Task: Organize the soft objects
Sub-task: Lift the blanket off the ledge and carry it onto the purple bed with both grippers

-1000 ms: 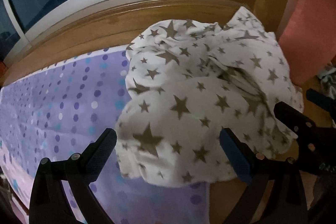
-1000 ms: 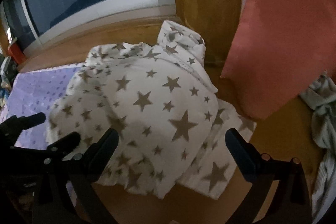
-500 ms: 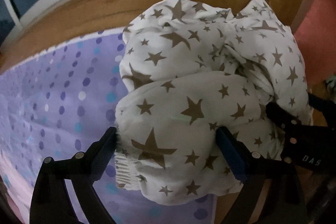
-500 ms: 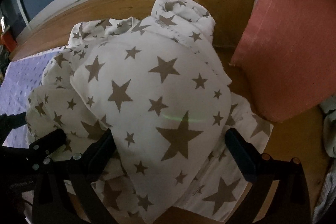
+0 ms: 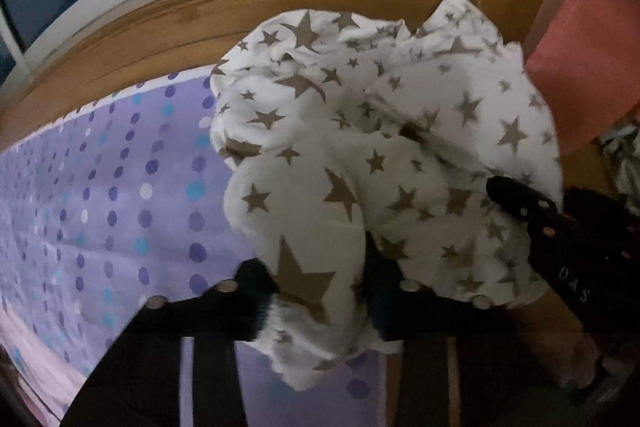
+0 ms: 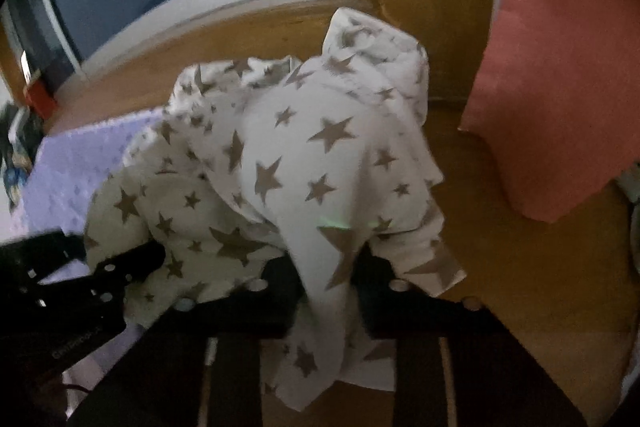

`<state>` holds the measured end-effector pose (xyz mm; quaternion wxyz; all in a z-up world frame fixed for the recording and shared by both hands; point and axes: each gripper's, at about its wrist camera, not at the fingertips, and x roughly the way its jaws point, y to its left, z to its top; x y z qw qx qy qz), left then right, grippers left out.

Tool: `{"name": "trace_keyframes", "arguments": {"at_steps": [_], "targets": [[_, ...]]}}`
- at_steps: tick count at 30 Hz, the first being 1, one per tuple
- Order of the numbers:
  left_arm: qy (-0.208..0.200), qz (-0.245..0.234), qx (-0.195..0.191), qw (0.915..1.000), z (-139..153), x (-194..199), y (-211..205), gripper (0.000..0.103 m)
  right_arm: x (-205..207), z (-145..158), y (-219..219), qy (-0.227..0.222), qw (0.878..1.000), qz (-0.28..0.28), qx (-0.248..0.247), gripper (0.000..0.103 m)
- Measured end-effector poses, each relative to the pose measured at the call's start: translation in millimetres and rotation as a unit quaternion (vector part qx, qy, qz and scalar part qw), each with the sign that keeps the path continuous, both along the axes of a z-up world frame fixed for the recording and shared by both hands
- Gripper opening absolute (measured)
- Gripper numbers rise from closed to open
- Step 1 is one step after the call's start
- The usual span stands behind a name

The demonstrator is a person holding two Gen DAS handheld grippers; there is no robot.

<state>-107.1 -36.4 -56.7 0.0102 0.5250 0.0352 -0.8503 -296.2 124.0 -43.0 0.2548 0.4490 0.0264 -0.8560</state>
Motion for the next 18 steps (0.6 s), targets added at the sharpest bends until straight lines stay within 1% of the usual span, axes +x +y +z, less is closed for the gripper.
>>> {"name": "trace_keyframes", "arguments": {"at_steps": [2, 4, 6, 9, 11, 13, 15, 18], "targets": [[0.015, 0.002, 0.019, 0.9997, 15.8, 7.0, -9.8, 0.033, 4.4, 13.7, 5.9, 0.006, 1.000, 0.001, -0.028, 0.017], [0.035, 0.002, 0.033, 0.9988, 34.5, 15.9, -20.5, 0.032, 3.5, 40.5, 2.7, 0.036, 0.998, 0.012, -0.048, 0.016], [0.069, 0.002, 0.035, 0.9970, 62.9, 28.6, -36.3, 0.032, 16.9, 63.4, -0.6, 0.061, 0.996, 0.030, -0.064, 0.015], [0.106, 0.016, 0.034, 0.9936, 94.0, 47.6, -70.8, 0.032, 39.1, 96.7, -24.0, 0.088, 0.990, 0.057, -0.089, 0.015], [0.130, 0.032, 0.032, 0.9905, 111.1, 65.5, -98.7, 0.032, 58.1, 111.8, -44.7, 0.103, 0.986, 0.079, -0.103, 0.015], [0.148, 0.045, 0.019, 0.9877, 121.4, 84.8, -130.8, 0.032, 78.1, 124.6, -70.0, 0.115, 0.981, 0.104, -0.112, 0.015], [0.157, 0.054, -0.002, 0.9862, 124.5, 101.0, -162.1, 0.032, 96.5, 130.5, -99.7, 0.122, 0.978, 0.128, -0.110, 0.015], [0.148, 0.056, -0.024, 0.9871, 112.6, 125.1, -203.2, 0.032, 130.0, 126.3, -150.0, 0.121, 0.975, 0.152, -0.103, 0.012]]}}
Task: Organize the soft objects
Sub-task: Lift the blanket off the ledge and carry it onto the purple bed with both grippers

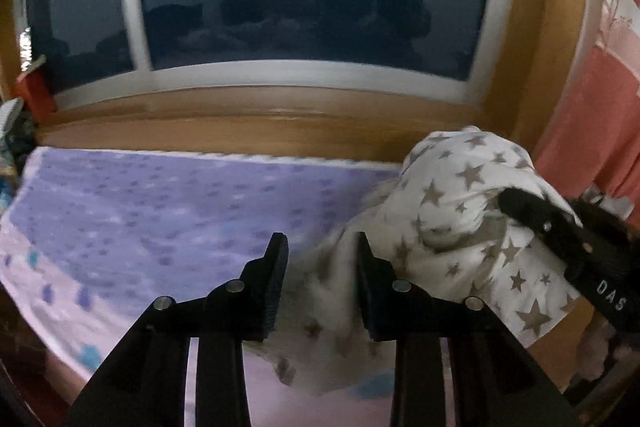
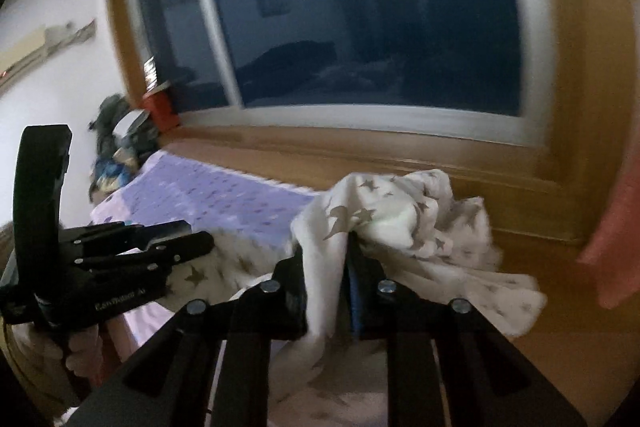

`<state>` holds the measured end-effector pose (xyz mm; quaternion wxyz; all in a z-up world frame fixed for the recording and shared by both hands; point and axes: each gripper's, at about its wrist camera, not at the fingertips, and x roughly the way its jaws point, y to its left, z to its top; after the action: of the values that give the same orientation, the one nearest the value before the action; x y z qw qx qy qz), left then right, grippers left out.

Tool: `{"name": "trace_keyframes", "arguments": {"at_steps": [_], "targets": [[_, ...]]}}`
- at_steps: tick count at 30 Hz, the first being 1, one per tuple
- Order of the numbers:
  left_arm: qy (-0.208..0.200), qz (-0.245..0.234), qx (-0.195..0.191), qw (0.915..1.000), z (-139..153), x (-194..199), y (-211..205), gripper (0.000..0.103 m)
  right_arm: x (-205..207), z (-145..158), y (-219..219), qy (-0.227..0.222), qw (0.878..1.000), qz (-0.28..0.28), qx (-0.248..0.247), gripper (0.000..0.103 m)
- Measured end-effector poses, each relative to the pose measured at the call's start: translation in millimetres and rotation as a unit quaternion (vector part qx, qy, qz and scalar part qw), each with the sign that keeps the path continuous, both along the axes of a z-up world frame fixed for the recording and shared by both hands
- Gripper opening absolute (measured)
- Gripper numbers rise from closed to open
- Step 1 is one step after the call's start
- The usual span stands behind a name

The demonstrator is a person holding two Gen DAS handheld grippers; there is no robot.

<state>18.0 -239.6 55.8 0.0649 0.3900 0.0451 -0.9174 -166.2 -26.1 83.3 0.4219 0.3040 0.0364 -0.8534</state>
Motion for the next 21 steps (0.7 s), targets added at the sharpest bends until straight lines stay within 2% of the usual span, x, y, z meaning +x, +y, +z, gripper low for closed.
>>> {"name": "trace_keyframes", "arguments": {"at_steps": [2, 6, 9, 10, 12, 15, 16, 18, 21], "targets": [[-0.014, -0.001, -0.002, 0.9999, -11.2, 16.6, -25.8, 0.032, 12.2, -14.0, -41.8, -0.024, 1.000, 0.011, 0.013, 0.012], [-0.043, -0.022, 0.018, 0.9987, -36.6, 37.1, -77.9, 0.032, 36.8, -51.6, -109.4, -0.064, 0.996, 0.021, 0.052, 0.012], [-0.063, -0.045, 0.040, 0.9962, -51.6, 46.0, -98.7, 0.032, 52.1, -69.5, -131.0, -0.085, 0.994, 0.000, 0.072, 0.014], [-0.067, -0.056, 0.048, 0.9950, -54.3, 47.7, -101.7, 0.032, 57.3, -69.1, -129.0, -0.083, 0.994, -0.006, 0.076, 0.016], [-0.071, -0.082, 0.064, 0.9921, -56.7, 49.1, -103.8, 0.032, 67.6, -67.6, -123.9, -0.079, 0.993, -0.018, 0.084, 0.030], [-0.066, -0.131, 0.080, 0.9859, -56.0, 45.3, -98.6, 0.036, 80.8, -48.9, -92.3, -0.054, 0.994, -0.047, 0.083, 0.047], [-0.065, -0.146, 0.083, 0.9837, -55.8, 42.4, -95.1, 0.038, 84.0, -43.9, -79.3, -0.045, 0.993, -0.067, 0.082, 0.051], [-0.065, -0.171, 0.088, 0.9792, -55.2, 36.3, -85.6, 0.042, 87.7, -37.7, -52.1, -0.028, 0.990, -0.114, 0.081, 0.067], [-0.069, -0.208, 0.090, 0.9716, -55.6, 24.1, -65.3, 0.042, 85.8, -44.6, -14.3, -0.022, 0.979, -0.182, 0.093, 0.068]]}}
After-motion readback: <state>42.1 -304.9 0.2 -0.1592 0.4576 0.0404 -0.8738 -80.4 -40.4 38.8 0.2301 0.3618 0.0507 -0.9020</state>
